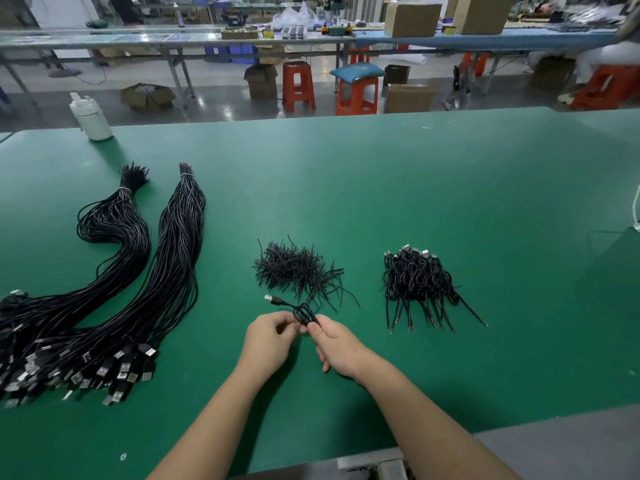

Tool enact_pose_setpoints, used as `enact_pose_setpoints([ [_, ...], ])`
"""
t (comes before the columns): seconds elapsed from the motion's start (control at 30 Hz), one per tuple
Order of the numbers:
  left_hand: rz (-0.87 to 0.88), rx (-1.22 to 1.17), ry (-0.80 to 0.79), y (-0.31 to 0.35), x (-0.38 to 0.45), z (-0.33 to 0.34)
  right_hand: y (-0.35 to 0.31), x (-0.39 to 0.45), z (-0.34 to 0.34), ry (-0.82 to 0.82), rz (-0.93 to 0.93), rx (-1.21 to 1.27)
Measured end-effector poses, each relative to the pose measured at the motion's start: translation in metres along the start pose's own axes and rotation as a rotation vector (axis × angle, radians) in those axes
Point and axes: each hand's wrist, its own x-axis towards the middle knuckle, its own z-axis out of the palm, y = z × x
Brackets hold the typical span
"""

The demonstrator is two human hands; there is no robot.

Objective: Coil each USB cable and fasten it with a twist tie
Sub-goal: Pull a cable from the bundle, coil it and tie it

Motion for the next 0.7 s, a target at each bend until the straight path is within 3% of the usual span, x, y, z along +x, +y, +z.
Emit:
enact_pose_setpoints([
  [0.17,0.079,0.037,0.037,0.000,-0.003,0.002,-0.001,0.001,0.002,0.015,0.014,0.027],
  [0.37,0.296,0.371,0.063,0.005,-0.015,0.006,-0.003,0.003,0.001,0.044,0.039,0.072],
  [0.43,0.469,0.533,0.142,0.006,-0.023,0.005,-0.002,0.004,0.001,0.040,0.050,0.088],
  [0.53,0.878,0.677,0.267,0.005,-0.022,-0.005,0.000,0.006,0.002,0.018,0.070,0.144],
  [0.6,1.014,0.697,0.227,0.010,-0.017,-0.014,0.000,0.007,0.004,0.010,0.090,0.213],
  [0.7,0.911,0.677,0.055,0.018,-0.005,-0.020,-0.001,0.007,0.004,0.011,0.104,0.230],
])
